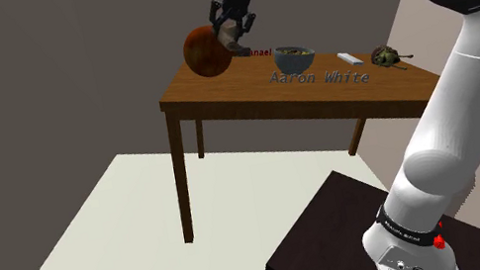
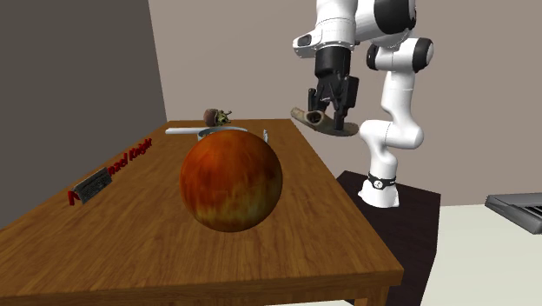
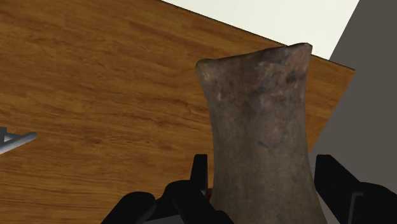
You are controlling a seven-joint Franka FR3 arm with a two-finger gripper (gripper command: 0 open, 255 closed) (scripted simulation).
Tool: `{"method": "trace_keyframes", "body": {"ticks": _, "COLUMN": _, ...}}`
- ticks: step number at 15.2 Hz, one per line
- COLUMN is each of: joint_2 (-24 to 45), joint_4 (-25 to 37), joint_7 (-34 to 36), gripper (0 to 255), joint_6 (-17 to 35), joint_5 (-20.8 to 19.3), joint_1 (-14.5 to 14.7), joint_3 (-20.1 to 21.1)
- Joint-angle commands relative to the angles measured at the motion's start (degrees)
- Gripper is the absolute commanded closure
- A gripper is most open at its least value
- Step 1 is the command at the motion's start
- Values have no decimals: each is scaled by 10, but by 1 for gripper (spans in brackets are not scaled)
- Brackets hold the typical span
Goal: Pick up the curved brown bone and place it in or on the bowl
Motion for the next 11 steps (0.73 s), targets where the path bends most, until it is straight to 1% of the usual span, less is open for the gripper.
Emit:
{"method": "trace_keyframes", "body": {"ticks": 1, "joint_2": 3, "joint_4": 6, "joint_7": -28, "gripper": 255, "joint_6": -7, "joint_5": 7, "joint_1": -13, "joint_3": -14}}
{"method": "trace_keyframes", "body": {"ticks": 6, "joint_2": 18, "joint_4": 24, "joint_7": -97, "gripper": 255, "joint_6": -25, "joint_5": 26, "joint_1": -48, "joint_3": -48}}
{"method": "trace_keyframes", "body": {"ticks": 11, "joint_2": 47, "joint_4": 61, "joint_7": -165, "gripper": 255, "joint_6": -49, "joint_5": 48, "joint_1": -84, "joint_3": -80}}
